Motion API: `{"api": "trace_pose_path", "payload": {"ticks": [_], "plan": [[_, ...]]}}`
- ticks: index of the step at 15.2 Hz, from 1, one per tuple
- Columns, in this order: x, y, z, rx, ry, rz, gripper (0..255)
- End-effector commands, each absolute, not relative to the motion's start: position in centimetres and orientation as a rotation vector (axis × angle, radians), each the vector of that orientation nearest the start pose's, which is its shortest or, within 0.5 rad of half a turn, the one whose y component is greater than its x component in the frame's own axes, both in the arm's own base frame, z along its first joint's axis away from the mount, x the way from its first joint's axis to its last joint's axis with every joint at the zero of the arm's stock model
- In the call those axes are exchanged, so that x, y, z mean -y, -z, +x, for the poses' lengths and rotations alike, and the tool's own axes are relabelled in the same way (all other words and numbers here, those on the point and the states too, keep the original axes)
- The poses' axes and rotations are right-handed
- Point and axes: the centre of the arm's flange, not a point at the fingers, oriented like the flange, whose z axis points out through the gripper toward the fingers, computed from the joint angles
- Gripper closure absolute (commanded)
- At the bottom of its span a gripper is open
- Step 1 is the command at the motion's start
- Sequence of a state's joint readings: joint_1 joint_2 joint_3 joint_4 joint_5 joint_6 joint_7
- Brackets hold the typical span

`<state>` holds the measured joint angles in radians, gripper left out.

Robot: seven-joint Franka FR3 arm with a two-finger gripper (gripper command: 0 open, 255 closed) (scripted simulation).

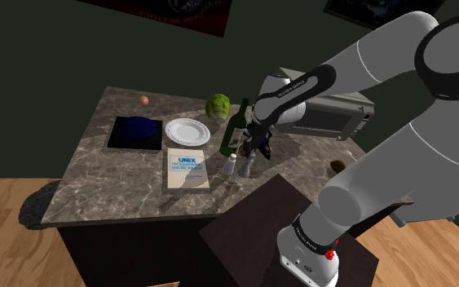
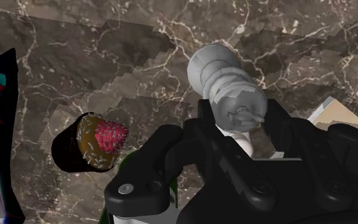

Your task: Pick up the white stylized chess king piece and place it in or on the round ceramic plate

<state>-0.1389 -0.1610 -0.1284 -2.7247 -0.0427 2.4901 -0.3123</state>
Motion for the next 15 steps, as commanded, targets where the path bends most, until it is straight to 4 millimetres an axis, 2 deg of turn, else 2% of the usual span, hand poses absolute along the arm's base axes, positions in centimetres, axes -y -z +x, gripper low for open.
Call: {"api": "trace_pose_path", "payload": {"ticks": [1, 8, 15], "plan": [[10.1, -27.9, 37.7, 0.128, -0.114, -3.119, 255], [10.1, -31.5, 37.7, 0.128, -0.114, -3.119, 255], [9.3, -32.7, 46.8, 0.128, -0.114, -3.119, 255]]}}
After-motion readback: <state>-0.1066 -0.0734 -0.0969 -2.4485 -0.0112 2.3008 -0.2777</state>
